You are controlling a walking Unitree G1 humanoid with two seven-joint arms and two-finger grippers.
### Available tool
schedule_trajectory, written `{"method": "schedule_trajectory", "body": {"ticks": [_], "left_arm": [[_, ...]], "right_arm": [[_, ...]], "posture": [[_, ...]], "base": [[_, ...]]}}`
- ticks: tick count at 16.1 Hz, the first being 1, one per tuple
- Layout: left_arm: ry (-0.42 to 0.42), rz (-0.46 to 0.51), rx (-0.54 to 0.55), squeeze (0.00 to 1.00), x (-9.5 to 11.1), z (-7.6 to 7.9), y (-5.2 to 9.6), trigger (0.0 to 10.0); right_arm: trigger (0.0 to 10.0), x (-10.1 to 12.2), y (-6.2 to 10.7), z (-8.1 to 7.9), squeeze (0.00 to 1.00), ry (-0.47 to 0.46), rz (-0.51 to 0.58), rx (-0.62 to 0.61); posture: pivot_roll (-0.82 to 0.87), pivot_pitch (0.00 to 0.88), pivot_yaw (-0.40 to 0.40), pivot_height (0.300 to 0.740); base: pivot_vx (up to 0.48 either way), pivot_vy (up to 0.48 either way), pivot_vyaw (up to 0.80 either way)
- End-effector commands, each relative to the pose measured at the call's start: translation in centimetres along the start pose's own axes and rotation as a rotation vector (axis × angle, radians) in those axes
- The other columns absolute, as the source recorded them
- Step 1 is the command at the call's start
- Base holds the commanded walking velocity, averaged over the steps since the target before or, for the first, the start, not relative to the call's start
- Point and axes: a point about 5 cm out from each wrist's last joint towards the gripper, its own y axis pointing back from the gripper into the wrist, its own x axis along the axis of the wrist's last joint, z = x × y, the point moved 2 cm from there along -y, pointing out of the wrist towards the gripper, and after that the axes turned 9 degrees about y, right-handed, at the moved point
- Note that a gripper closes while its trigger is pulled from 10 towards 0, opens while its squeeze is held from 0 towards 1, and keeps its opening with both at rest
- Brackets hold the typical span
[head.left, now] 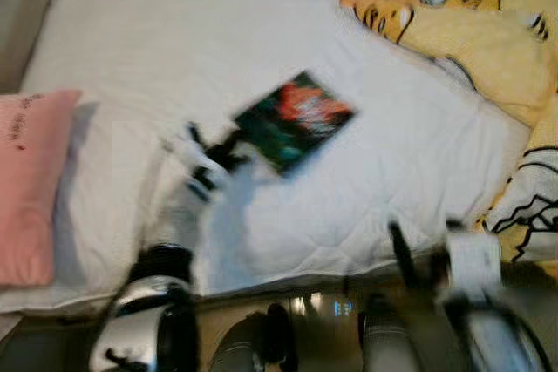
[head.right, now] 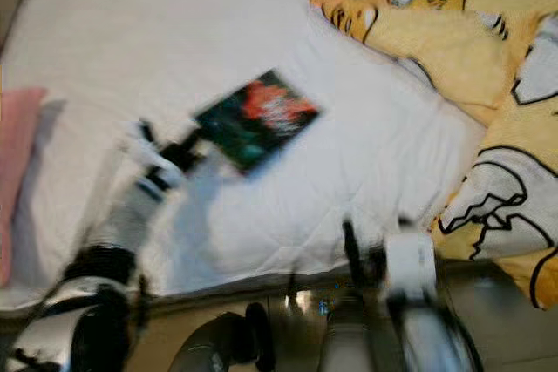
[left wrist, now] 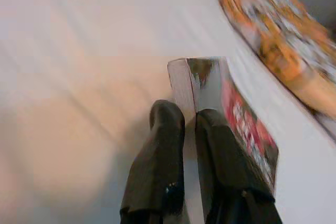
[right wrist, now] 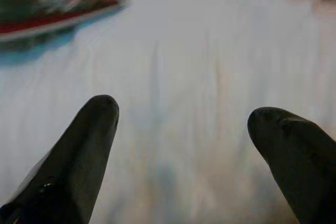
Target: Clean up the room
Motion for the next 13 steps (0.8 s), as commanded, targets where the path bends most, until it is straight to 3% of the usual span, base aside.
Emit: {"method": "schedule_trajectory", "body": {"ticks": [1, 3, 5, 7, 10, 13], "left_arm": [[-0.074, 0.077, 0.105, 0.00, 1.7, -1.9, 1.1, 0.0], [-0.162, 0.109, 0.187, 0.00, 2.0, -3.1, 2.4, 0.0], [-0.326, 0.148, 0.211, 0.00, 2.0, -2.9, 4.2, 0.0], [-0.402, 0.169, 0.243, 0.00, 1.8, -2.6, 5.3, 0.0], [-0.417, 0.160, 0.274, 0.00, 0.7, -2.2, 5.1, 0.0], [-0.487, 0.090, 0.229, 0.00, 0.1, -2.1, 4.2, 0.0]], "right_arm": [[10.0, -0.7, -0.6, -0.5, 0.00, -0.036, -0.028, 0.014], [10.0, -0.6, -2.4, -0.5, 0.00, -0.067, -0.022, 0.001], [10.0, -0.1, -4.1, -0.2, 0.08, -0.074, 0.000, -0.013], [10.0, -0.2, -5.1, 0.0, 0.11, -0.074, 0.012, -0.010], [10.0, -0.2, -5.9, 0.2, 0.13, -0.072, 0.017, -0.013], [10.0, 0.1, -6.2, 0.0, 0.01, -0.036, 0.040, -0.005]], "posture": [[-0.25, 0.035, 0.223, 0.740], [-0.24, 0.000, 0.217, 0.740], [-0.22, 0.000, 0.215, 0.740], [-0.21, 0.000, 0.211, 0.740], [-0.21, 0.000, 0.205, 0.740], [-0.22, 0.000, 0.206, 0.740]], "base": [[0.000, 0.000, 0.00], [0.000, 0.000, 0.40], [0.000, 0.000, 0.73], [0.000, 0.000, 0.72], [0.000, 0.000, 0.71], [0.000, 0.000, 0.23]]}}
